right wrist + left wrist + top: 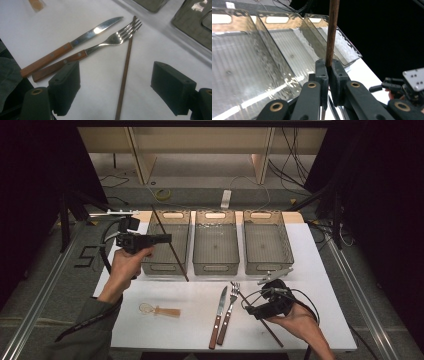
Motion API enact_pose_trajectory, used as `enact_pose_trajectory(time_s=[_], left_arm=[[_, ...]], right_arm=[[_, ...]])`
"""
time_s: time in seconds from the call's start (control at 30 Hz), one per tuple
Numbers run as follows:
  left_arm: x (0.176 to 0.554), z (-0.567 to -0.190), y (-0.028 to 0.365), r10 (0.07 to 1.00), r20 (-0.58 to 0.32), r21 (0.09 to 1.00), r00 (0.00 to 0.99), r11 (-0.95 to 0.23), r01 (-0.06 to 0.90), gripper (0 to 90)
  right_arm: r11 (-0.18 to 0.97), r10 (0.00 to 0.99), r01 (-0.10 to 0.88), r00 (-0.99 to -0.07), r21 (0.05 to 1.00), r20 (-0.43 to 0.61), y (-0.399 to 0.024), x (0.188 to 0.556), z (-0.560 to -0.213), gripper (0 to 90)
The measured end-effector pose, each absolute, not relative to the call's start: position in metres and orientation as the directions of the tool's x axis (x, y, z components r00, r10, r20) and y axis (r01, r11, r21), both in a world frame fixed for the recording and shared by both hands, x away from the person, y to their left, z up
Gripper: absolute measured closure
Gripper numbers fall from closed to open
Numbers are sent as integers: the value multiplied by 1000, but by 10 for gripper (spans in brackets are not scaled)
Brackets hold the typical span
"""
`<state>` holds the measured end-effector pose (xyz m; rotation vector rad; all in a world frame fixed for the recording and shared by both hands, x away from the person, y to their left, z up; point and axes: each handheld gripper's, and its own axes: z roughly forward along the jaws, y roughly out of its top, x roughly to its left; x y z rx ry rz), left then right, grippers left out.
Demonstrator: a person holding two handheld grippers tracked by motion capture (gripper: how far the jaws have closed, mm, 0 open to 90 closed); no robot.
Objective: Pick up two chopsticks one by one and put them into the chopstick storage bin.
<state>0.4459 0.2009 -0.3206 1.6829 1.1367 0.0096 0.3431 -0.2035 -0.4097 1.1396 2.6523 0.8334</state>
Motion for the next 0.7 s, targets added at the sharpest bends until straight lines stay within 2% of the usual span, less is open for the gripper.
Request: enact_pose_trajectory(time_s=[0.43,0.7], left_arm=[[483,-299,229,747,-473,731,467,37,682,852],[509,-301,228,797,-446,712,408,40,701,852]], right_arm=[[551,711,629,-698,548,85,-206,342,-415,231],[546,712,625,-697,557,84,-207,343,-416,231]])
